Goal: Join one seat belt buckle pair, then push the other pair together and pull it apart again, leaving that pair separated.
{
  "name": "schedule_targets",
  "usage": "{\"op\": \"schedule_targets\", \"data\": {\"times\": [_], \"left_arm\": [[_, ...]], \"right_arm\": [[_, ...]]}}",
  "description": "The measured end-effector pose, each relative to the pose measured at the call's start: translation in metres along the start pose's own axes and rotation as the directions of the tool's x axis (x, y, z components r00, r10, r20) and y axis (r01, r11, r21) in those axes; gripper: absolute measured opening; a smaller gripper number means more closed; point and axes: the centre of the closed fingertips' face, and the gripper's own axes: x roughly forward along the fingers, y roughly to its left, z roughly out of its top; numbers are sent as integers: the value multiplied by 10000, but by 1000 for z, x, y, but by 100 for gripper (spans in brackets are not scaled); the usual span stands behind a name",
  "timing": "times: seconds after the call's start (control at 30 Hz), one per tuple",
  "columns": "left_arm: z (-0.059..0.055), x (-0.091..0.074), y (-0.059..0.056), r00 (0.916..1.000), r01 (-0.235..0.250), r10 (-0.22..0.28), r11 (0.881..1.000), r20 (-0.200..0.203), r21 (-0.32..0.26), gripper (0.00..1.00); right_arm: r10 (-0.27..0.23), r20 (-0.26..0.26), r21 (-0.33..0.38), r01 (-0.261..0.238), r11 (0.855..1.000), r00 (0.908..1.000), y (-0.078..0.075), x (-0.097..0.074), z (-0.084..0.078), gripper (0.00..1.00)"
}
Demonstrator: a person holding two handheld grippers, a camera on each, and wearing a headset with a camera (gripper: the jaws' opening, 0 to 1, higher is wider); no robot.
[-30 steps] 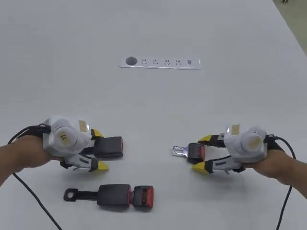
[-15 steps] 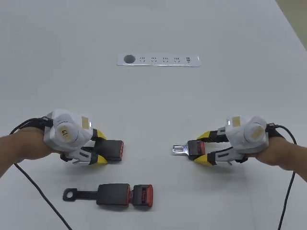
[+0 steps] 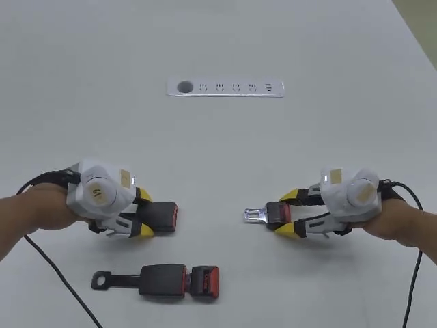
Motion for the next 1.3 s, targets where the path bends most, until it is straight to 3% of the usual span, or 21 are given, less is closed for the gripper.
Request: {"op": "schedule_targets", "data": {"times": [0.63,1.3], "left_arm": [[-3,2,2,9999,-73,70,9993,-92,-354,36],[-6,4,2,9994,-85,72,9992,-335,-379,36]], "right_arm": [[126,252,-40,-125,9999,9996,10,25,24,36],[379,909,-342,-349,9988,9951,29,69,70,36]]}}
